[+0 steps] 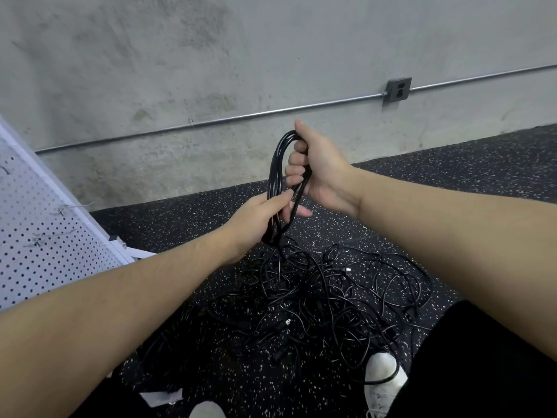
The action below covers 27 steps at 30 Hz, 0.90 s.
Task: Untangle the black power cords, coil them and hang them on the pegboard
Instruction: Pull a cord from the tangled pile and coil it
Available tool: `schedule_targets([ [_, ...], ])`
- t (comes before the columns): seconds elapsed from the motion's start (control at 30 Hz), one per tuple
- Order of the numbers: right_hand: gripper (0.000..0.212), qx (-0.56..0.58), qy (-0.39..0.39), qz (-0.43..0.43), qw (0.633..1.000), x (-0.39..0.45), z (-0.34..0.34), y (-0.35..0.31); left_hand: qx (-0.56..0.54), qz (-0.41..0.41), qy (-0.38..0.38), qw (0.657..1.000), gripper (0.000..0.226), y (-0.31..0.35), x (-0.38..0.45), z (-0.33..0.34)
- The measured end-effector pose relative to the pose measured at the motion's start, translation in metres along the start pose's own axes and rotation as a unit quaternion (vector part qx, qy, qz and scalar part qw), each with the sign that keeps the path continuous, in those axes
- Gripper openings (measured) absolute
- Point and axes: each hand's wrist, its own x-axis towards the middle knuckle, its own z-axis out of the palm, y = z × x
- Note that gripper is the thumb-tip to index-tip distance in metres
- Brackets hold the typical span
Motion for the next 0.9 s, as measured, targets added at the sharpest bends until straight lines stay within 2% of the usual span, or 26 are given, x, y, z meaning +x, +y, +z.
schedule_targets([
  [0.1, 0.043, -0.003, -0.003, 0.001, 1.0, -0.001, -0.002, 0.0, -0.061, -0.027, -0.039, 0.997, 0.044, 0.006, -0.002, 0.0],
  [0.3, 0.052, -0.049, -0.019, -0.002, 0.999, 0.0, -0.004, 0.001, -0.116, -0.032, -0.02, 0.992, 0.037, 0.003, -0.003, -0.002],
  [0.37, 0.058, -0.09, -0.037, 0.017, 0.995, 0.001, -0.012, 0.004, -0.131, -0.033, 0.002, 0.991, 0.036, 0.002, -0.004, -0.004],
  [0.47, 0.044, -0.207, -0.072, 0.065, 0.974, 0.004, -0.026, 0.013, -0.177, -0.027, 0.042, 0.983, 0.03, 0.007, -0.004, -0.005],
  [0.53, 0.035, -0.363, -0.116, 0.067, 0.922, 0.002, -0.032, 0.018, -0.191, -0.018, 0.049, 0.98, 0.033, 0.011, -0.004, -0.005],
  [0.57, 0.031, -0.467, -0.151, 0.054, 0.869, -0.001, -0.033, 0.021, -0.193, -0.012, 0.044, 0.98, 0.035, 0.012, -0.004, -0.006],
  [0.6, 0.027, -0.566, -0.196, 0.048, 0.8, -0.003, -0.034, 0.025, -0.191, -0.009, 0.04, 0.981, 0.035, 0.013, -0.004, -0.006],
  [0.63, 0.025, -0.639, -0.245, 0.055, 0.727, -0.005, -0.035, 0.029, -0.187, -0.005, 0.039, 0.982, 0.034, 0.014, -0.005, -0.006],
  [0.67, 0.024, -0.68, -0.286, 0.077, 0.671, -0.008, -0.035, 0.033, -0.184, 0.0, 0.04, 0.982, 0.034, 0.014, -0.004, -0.006],
  [0.7, 0.023, -0.693, -0.31, 0.107, 0.642, -0.009, -0.036, 0.037, -0.182, 0.006, 0.044, 0.982, 0.034, 0.015, -0.003, -0.006],
  [0.77, 0.014, -0.695, -0.313, 0.137, 0.633, -0.011, -0.035, 0.039, -0.179, 0.017, 0.064, 0.982, 0.033, 0.015, -0.001, -0.007],
  [0.8, 0.018, -0.691, -0.309, 0.143, 0.638, -0.011, -0.034, 0.038, -0.175, 0.019, 0.079, 0.981, 0.032, 0.015, 0.0, -0.008],
  [0.9, 0.031, -0.658, -0.293, 0.136, 0.68, -0.011, -0.035, 0.032, -0.157, 0.014, 0.126, 0.979, 0.03, 0.015, 0.002, -0.014],
])
